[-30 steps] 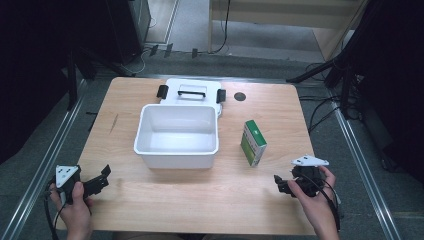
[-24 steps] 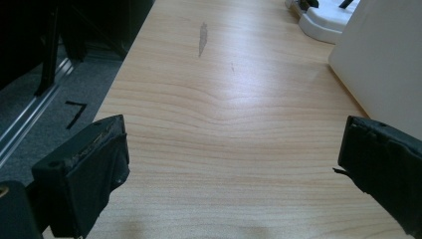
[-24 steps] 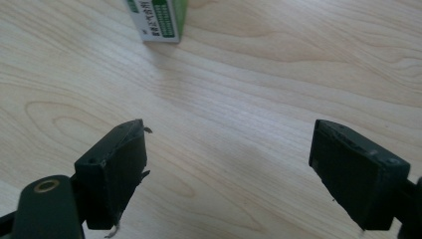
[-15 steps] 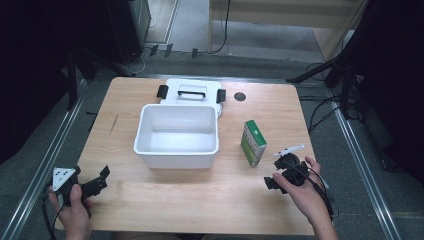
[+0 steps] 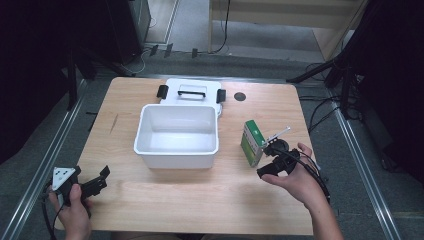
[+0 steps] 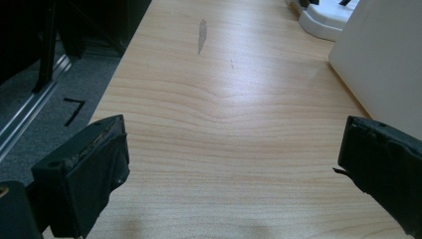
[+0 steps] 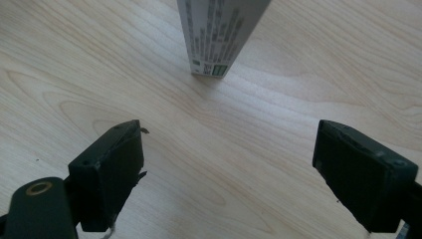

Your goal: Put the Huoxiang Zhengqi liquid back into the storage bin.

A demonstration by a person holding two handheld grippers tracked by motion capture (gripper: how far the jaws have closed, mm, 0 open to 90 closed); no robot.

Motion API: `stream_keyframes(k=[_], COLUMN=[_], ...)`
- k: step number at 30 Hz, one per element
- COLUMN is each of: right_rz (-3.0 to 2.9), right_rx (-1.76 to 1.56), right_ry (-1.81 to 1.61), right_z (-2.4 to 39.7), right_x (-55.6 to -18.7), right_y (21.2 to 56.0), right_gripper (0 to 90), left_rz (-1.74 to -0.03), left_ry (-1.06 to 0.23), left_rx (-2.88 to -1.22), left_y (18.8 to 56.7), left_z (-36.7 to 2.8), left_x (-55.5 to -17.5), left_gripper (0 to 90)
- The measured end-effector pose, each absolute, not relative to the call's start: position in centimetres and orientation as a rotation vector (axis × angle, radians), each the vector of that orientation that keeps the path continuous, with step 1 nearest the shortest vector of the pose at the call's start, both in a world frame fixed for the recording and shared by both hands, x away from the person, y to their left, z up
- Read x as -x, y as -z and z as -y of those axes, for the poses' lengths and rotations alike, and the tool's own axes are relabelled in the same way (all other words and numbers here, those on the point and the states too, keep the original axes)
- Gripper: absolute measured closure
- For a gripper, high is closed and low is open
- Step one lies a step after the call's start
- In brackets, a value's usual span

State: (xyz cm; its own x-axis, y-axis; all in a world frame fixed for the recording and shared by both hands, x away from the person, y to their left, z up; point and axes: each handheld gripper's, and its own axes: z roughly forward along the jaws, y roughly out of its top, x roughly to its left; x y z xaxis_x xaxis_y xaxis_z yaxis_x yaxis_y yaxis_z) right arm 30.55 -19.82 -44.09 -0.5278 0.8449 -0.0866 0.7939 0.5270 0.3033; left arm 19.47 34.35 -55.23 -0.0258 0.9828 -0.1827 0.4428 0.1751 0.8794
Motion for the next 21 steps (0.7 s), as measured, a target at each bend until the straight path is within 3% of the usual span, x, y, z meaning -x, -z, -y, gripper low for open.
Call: stream_keyframes(k=[21], right_rz=[-2.579], right_rx=[-1.499], right_ry=[-0.322], right_z=[17.3], right_x=[-33.7], right_y=[40.4], right_gripper=[23.0], left_rz=[-1.608], left_ry=[-0.794], left_rx=[-1.4], left_y=[55.2], left_z=[-34.4], left_x=[-19.6], left_gripper=[0.6])
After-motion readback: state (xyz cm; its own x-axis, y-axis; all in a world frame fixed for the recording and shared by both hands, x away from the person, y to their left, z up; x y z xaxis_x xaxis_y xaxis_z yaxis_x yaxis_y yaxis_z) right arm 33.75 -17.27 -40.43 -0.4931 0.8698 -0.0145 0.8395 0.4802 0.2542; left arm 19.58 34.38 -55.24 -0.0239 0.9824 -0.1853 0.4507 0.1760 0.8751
